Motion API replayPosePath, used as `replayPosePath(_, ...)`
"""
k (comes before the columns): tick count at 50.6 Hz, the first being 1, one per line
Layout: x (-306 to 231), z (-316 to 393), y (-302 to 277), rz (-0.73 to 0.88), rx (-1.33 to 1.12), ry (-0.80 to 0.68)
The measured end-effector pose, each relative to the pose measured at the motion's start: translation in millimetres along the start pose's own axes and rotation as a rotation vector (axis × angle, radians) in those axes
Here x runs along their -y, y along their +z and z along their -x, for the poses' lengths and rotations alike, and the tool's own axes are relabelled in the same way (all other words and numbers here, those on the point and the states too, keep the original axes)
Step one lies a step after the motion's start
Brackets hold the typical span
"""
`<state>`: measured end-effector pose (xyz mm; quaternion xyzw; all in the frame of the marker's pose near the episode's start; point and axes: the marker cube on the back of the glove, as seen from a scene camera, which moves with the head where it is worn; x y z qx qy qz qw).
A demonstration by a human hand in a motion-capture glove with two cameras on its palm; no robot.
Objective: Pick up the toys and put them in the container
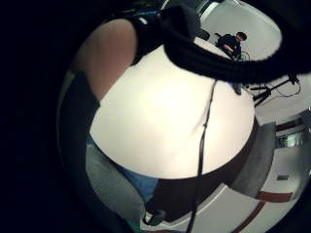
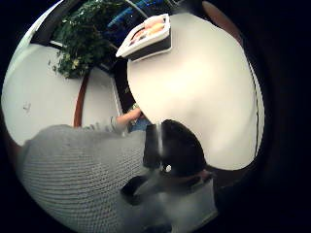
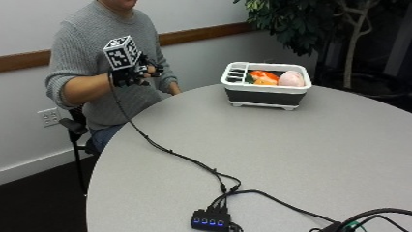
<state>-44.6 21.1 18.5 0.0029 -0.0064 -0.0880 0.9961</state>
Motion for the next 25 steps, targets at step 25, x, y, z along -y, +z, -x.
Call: replayPosePath(25, -21.7, 1.7, 45.6, 0.094, 0.015, 0.029)
